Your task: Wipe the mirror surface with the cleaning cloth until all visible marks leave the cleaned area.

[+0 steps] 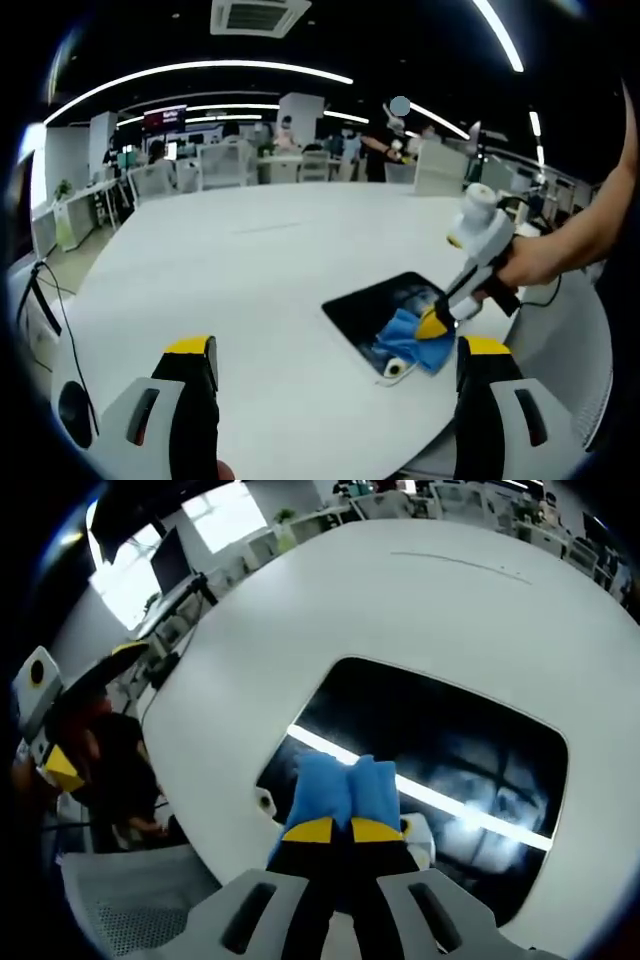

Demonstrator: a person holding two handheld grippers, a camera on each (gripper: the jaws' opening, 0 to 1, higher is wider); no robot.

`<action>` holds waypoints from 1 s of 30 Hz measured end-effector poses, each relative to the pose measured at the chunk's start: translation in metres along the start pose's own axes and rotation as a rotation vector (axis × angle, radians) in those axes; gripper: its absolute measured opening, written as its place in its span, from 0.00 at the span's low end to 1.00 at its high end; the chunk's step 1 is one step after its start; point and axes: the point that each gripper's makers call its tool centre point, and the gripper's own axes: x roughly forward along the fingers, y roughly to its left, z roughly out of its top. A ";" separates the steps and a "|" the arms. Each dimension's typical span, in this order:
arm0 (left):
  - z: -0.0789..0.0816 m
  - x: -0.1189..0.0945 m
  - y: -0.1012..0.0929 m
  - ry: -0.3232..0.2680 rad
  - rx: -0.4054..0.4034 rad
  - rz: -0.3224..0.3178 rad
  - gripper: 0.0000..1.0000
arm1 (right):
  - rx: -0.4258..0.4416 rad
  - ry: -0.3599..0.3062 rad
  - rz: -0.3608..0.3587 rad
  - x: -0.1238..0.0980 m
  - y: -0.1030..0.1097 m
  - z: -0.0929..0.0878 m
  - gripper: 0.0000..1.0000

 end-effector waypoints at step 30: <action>0.000 0.002 0.004 0.001 -0.016 -0.004 0.99 | 0.005 0.017 0.023 -0.007 0.013 -0.020 0.00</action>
